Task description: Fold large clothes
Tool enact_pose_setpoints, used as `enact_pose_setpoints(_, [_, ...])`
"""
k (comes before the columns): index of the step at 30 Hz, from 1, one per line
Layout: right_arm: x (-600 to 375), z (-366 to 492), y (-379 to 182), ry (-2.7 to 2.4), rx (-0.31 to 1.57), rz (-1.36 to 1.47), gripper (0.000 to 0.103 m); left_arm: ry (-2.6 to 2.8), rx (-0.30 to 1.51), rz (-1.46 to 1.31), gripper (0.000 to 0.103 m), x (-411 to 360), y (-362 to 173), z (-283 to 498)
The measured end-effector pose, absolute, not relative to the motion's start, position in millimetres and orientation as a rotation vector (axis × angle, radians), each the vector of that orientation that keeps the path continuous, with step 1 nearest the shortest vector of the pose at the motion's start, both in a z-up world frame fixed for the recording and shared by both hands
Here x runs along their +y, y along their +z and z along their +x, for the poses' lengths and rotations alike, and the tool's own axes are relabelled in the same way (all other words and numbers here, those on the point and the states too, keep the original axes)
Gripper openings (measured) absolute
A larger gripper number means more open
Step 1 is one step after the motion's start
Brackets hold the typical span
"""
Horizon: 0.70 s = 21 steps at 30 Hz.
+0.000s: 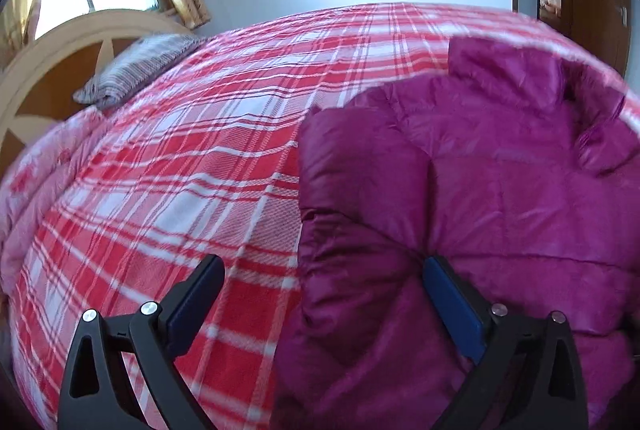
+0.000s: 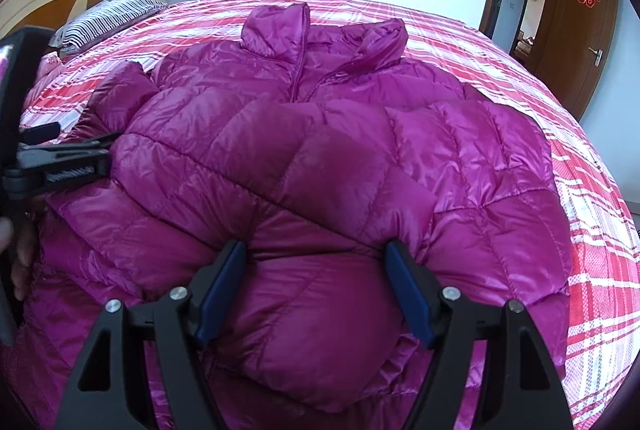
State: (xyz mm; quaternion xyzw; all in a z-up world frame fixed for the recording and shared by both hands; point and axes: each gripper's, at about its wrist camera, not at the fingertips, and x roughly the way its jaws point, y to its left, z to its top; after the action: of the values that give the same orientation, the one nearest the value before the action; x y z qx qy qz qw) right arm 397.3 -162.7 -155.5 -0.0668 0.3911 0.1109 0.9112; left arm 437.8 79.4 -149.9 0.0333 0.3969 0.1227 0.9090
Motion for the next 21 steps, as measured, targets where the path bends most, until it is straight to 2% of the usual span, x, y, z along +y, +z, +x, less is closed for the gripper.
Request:
enact_pose_setpoints(2, [-165.6, 396.0, -150.1, 0.243, 0.808, -0.128, 0.076, 0.21, 0.772, 0.016, 0.1, 76.1, -128.0, 423.9])
enact_pose_setpoints(4, [-183.5, 388.2, -122.9, 0.221, 0.732, -0.039, 0.076, 0.18, 0.725, -0.002, 0.1, 64.8, -111.7, 415.6])
enact_pose_setpoints(7, [-195.9, 400.0, -105.5, 0.133, 0.688, -0.073, 0.076, 0.099, 0.729, -0.008, 0.1, 33.5, -105.8, 417.1])
enact_pose_setpoints(14, [-235.2, 442.0, -141.8, 0.076, 0.799, -0.07, 0.073, 0.021, 0.835, 0.163, 0.1, -44.3, -154.6, 447.0])
enact_pose_setpoints(21, [-239.9, 447.3, -159.3, 0.088, 0.819, -0.049, 0.075, 0.017, 0.844, 0.146, 0.102, -43.9, -171.6, 449.1])
